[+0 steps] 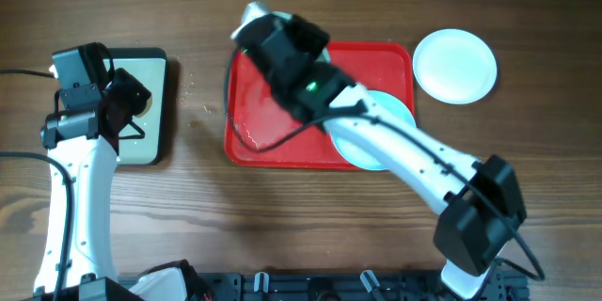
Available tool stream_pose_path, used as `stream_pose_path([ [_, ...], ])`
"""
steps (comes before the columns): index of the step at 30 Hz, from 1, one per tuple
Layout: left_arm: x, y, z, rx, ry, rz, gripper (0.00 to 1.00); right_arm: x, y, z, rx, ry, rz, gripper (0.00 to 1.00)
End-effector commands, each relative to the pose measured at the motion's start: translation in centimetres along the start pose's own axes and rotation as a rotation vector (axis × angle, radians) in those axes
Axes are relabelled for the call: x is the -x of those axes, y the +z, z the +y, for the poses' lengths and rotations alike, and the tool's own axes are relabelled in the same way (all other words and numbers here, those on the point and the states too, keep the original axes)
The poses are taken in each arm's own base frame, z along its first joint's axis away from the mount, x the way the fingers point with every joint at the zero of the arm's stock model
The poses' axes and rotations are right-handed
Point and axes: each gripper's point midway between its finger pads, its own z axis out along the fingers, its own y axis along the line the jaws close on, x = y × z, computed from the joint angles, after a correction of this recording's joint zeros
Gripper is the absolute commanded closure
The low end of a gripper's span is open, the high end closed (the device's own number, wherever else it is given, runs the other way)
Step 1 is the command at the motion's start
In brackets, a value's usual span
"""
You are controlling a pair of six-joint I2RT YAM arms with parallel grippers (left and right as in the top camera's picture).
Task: Clean dirty plates on tray and stack at the side
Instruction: 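Lift the pale blue plate with the right gripper onto the white plate, then move the right gripper to the last pale blue plate and grasp its rim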
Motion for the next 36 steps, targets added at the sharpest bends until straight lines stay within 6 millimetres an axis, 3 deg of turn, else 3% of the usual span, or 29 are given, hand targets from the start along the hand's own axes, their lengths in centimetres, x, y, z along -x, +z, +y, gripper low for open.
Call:
stream_pose_path([
  [1, -0.3, 0.4, 0.1, -0.003, -0.01, 0.016, 0.96, -2.2, 2.9, -0.8, 0.282, 0.463, 0.006, 0.96],
  [4, -0.5, 0.7, 0.3, 0.005, -0.01, 0.029, 0.96, -8.1, 6.3, -4.1, 0.432, 0.785, 0.122, 0.96],
  [7, -0.6, 0.9, 0.3, 0.007, -0.01, 0.033, 0.96, -13.6, 7.8, -7.3, 0.55, 0.982, 0.184, 0.96],
  [10, -0.6, 0.9, 0.3, 0.007, -0.01, 0.033, 0.96, -23.1, 9.2, -12.0, 0.527, 1.198, 0.275, 0.96],
  [12, -0.6, 0.9, 0.3, 0.007, -0.01, 0.033, 0.96, -29.5, 9.4, -13.7, 0.455, 1.304, 0.357, 0.96],
  [14, -0.5, 0.9, 0.3, 0.006, -0.01, 0.031, 0.96, -33.6, 9.4, -14.0, 0.412, 1.368, 0.407, 0.96],
  [18, -0.5, 0.9, 0.2, 0.004, -0.011, 0.027, 0.96, -38.9, 10.0, -12.7, 0.356, 1.437, 0.444, 0.96],
  [20, -0.5, 0.9, 0.2, 0.004, -0.011, 0.027, 0.96, -40.0, 10.3, -11.6, 0.345, 1.445, 0.45, 0.95],
  [22, -0.5, 0.9, 0.2, 0.004, -0.011, 0.028, 0.96, -40.1, 10.6, -10.9, 0.349, 1.447, 0.445, 0.72],
  [23, -0.5, 0.9, 0.2, 0.004, -0.011, 0.027, 0.96, -39.9, 10.7, -10.7, 0.359, 1.446, 0.437, 0.56],
  [25, -0.5, 0.9, 0.2, 0.004, -0.011, 0.027, 0.96, -39.1, 10.7, -10.4, 0.383, 1.442, 0.425, 0.36],
  [26, -0.5, 0.9, 0.2, 0.004, -0.011, 0.027, 0.96, -38.5, 10.7, -10.3, 0.41, 1.445, 0.407, 0.32],
  [28, -0.5, 0.9, 0.2, 0.004, -0.011, 0.028, 0.96, -36.5, 10.3, -9.5, 0.515, 1.462, 0.357, 0.29],
  [31, -0.5, 0.9, 0.2, 0.004, -0.011, 0.03, 0.96, -31.1, 8.8, -7.2, 0.776, 1.393, 0.222, 0.29],
  [36, -0.5, 0.9, 0.2, 0.004, -0.011, 0.03, 0.96, -26.6, 6.5, -0.9, 0.939, 1.116, 0.29, 0.29],
])
